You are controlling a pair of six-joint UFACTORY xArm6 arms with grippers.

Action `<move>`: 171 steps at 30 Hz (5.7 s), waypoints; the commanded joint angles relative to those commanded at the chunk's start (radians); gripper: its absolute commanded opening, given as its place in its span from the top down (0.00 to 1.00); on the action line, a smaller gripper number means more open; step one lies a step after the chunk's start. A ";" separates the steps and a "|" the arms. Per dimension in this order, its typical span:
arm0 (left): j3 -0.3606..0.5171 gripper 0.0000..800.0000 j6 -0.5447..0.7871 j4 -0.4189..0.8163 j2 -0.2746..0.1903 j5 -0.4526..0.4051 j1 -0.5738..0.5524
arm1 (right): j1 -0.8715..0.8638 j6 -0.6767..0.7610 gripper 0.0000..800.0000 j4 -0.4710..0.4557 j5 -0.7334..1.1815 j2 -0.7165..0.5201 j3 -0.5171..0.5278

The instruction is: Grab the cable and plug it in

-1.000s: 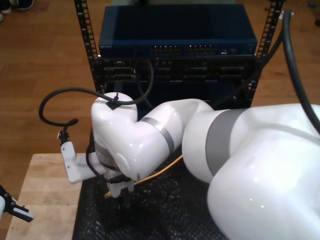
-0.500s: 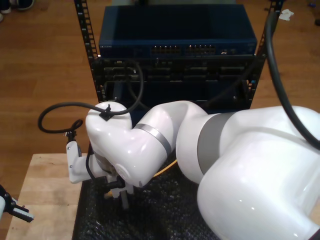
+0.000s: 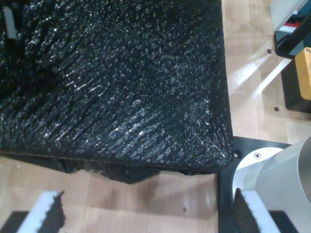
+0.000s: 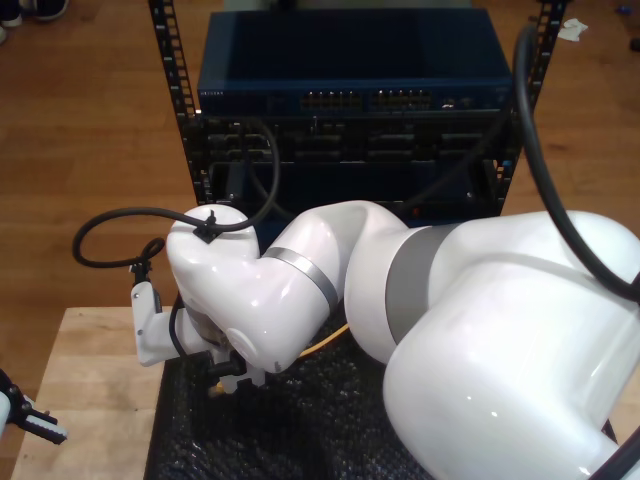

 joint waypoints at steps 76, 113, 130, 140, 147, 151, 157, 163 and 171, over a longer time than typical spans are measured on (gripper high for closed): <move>-0.008 0.00 -0.002 0.000 0.014 0.009 -0.002 | -0.009 -0.041 0.99 -0.040 0.017 -0.063 0.006; -0.031 0.00 -0.075 -0.207 0.017 0.164 -0.190 | -0.341 -0.330 0.99 0.338 0.311 -0.448 0.149; -0.129 0.00 -0.229 -0.482 0.157 0.124 -0.437 | -0.494 -0.450 0.99 0.578 0.483 -0.542 0.150; -0.178 0.00 -0.281 -0.580 0.210 0.063 -0.535 | -0.531 -0.448 0.99 0.628 0.493 -0.629 0.201; -0.247 0.00 -0.319 -0.626 0.216 0.051 -0.598 | -0.568 -0.446 0.99 0.632 0.503 -0.647 0.199; -0.262 0.00 -0.348 -0.629 0.216 0.008 -0.666 | -0.571 -0.446 0.99 0.631 0.516 -0.647 0.198; -0.287 0.01 -0.379 -0.629 0.218 -0.066 -0.798 | -0.615 -0.445 0.99 0.638 0.517 -0.674 0.195; -0.293 0.03 -0.427 -0.629 0.219 -0.130 -0.908 | -0.628 -0.445 0.99 0.651 0.534 -0.677 0.193; -0.293 0.04 -0.427 -0.677 0.218 -0.138 -0.913 | -0.624 -0.445 0.99 0.657 0.534 -0.677 0.183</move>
